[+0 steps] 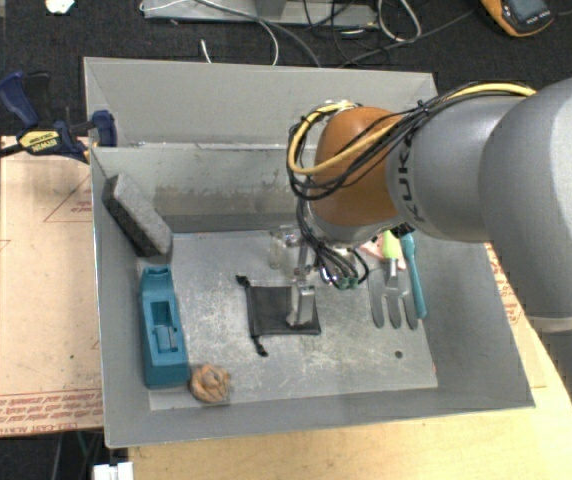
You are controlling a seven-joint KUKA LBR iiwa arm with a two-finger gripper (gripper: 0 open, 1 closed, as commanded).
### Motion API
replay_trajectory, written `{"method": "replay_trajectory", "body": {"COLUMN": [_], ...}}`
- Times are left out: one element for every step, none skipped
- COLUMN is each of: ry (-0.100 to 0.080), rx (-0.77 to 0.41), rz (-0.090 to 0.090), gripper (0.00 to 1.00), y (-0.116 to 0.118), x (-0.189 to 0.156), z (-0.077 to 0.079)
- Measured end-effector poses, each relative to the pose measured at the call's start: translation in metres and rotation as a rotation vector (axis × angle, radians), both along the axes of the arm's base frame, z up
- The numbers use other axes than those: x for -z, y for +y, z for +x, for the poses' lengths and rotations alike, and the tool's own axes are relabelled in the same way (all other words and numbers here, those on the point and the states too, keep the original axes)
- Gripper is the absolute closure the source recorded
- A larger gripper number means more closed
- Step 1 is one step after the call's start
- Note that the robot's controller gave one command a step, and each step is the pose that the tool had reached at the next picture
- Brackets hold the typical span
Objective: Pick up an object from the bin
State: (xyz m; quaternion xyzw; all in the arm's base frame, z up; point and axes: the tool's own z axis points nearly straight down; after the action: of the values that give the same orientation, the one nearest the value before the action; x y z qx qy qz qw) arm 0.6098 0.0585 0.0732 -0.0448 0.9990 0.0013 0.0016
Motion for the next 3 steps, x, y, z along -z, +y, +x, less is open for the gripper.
{"method": "replay_trajectory", "body": {"ry": [-0.010, -0.010, -0.003], "rx": [0.117, 0.117, 0.133], "rz": [0.003, 0.002, 0.000], "gripper": [1.00, 1.00, 1.00], "y": [-0.015, -0.015, -0.015], "x": [0.001, 0.001, -0.047], "z": [0.006, 0.006, 0.001]}}
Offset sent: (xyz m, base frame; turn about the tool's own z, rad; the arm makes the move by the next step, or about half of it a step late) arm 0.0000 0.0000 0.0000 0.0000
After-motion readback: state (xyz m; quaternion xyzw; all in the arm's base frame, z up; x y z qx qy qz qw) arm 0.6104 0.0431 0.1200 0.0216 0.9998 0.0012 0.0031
